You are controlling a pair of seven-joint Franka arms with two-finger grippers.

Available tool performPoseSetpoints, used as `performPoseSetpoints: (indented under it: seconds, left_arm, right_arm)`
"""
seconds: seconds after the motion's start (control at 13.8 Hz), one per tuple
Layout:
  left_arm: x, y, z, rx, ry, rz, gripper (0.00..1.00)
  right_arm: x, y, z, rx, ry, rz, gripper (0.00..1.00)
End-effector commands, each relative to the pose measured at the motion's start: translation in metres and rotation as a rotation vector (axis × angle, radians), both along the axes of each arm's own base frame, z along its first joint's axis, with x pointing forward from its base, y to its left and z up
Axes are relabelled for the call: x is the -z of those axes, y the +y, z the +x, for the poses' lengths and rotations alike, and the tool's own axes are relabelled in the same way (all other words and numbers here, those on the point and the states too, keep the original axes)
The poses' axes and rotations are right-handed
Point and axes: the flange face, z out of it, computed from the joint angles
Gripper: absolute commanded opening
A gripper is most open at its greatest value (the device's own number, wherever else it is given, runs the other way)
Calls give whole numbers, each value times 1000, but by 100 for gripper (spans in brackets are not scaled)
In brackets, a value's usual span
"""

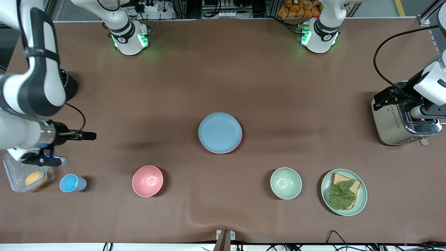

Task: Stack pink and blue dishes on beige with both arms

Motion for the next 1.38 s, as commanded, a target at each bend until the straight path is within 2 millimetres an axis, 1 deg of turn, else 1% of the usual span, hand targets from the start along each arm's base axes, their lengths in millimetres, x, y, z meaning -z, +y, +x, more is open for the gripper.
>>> performPoseSetpoints:
  seconds: [0.0,0.07,0.15,0.22,0.36,0.51,0.65,1.31]
  left_arm:
    - [-3,-3,-4,22,-13,-18,100]
    - [-5,-5,-4,26,-18,-17,100]
    - [-6,-7,-4,27,-19,-17,100]
    - [-6,-7,-3,27,-21,-17,100]
    - [-6,-6,1,25,-22,-21,100]
    - [3,-1,8,8,-8,-39,100]
    - [3,-1,7,0,-6,-47,100]
    - [3,-2,7,-1,1,-45,100]
  right_arm:
    - [-77,-13,-35,-5,-94,-11,100]
    - [-97,-19,-53,6,-111,-12,100]
    - [-112,-25,-65,12,-119,-34,100]
    - [-118,-25,-74,2,-99,-43,100]
    - [-121,-12,-87,-5,-29,-30,100]
    - [-119,-2,-87,-24,-15,-36,100]
    - [-119,2,-84,-32,-27,-46,100]
    - [-120,3,-80,-9,-51,-49,100]
